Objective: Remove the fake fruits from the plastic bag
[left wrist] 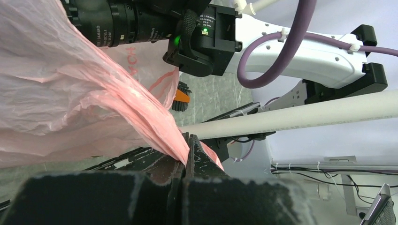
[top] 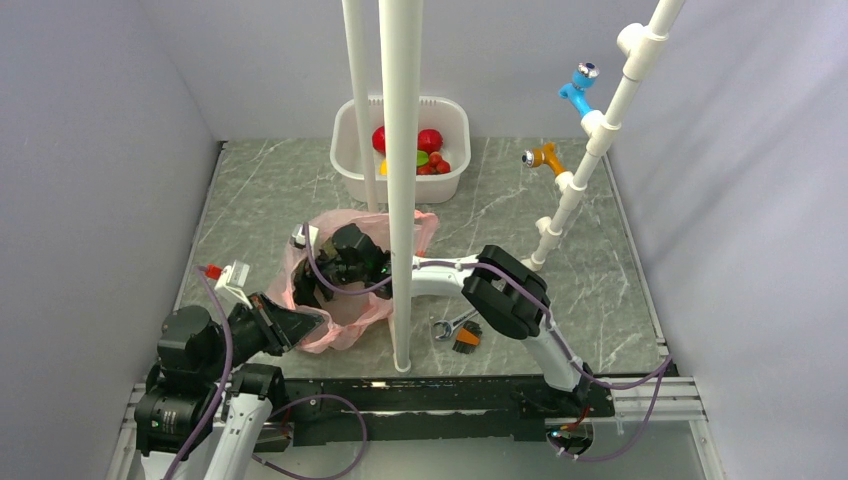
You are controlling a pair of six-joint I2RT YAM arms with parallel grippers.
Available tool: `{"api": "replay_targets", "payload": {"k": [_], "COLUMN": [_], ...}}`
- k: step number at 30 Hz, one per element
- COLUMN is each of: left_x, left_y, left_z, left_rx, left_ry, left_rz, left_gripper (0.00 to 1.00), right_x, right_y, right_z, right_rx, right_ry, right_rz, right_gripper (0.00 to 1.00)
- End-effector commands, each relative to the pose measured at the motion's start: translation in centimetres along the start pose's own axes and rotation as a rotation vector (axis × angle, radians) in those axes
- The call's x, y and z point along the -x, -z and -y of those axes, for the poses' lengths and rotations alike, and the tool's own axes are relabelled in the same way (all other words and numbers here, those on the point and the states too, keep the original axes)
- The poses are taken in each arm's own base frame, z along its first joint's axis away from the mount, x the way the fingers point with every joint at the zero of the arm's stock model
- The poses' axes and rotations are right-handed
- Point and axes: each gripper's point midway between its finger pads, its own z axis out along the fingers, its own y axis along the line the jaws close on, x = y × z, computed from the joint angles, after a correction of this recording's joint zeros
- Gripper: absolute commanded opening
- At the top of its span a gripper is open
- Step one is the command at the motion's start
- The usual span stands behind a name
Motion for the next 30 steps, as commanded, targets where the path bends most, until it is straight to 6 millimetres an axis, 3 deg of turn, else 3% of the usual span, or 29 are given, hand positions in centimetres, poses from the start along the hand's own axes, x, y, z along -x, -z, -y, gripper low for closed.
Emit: {"api": "replay_targets", "payload": {"k": [1,13,20,24,30], "left_x": [0.2,-0.9,-1.8,-2.4,-2.7], "left_y": [0.0,-0.3,0.1,0.3,1.3], "left_z": [0.1,-1.3,-2.4,-3.4,-4.7], "left_rx": [-0.003,0.024,0.073,0.109,0.188], "left_ry": [-0.006,0.019,0.015,0.014,0.001], "left_rz": [0.005,-0.014,-0.026,-0.031,-0.005], "left_gripper": [0.0,0.0,0.0,0.0,0.0], "right_x": [-0.5,-7.0,-8.8,-8.3,-5.9], "right_y": [-1.3,-3.1,-3.1,-3.0,-2.6], "right_z": [-0.6,1.2,3.5,3.5,2.3], "right_rx": [0.019,-0.074,-0.204,-0.219,-0.197], "right_ry": [0.076,0.114,0.117,0.1,0.103], "right_rz": [-0.012,-0.162,-0.201,-0.204,-0.182], "right_gripper": [0.84,0.87,0.85,0.69,0.41]}}
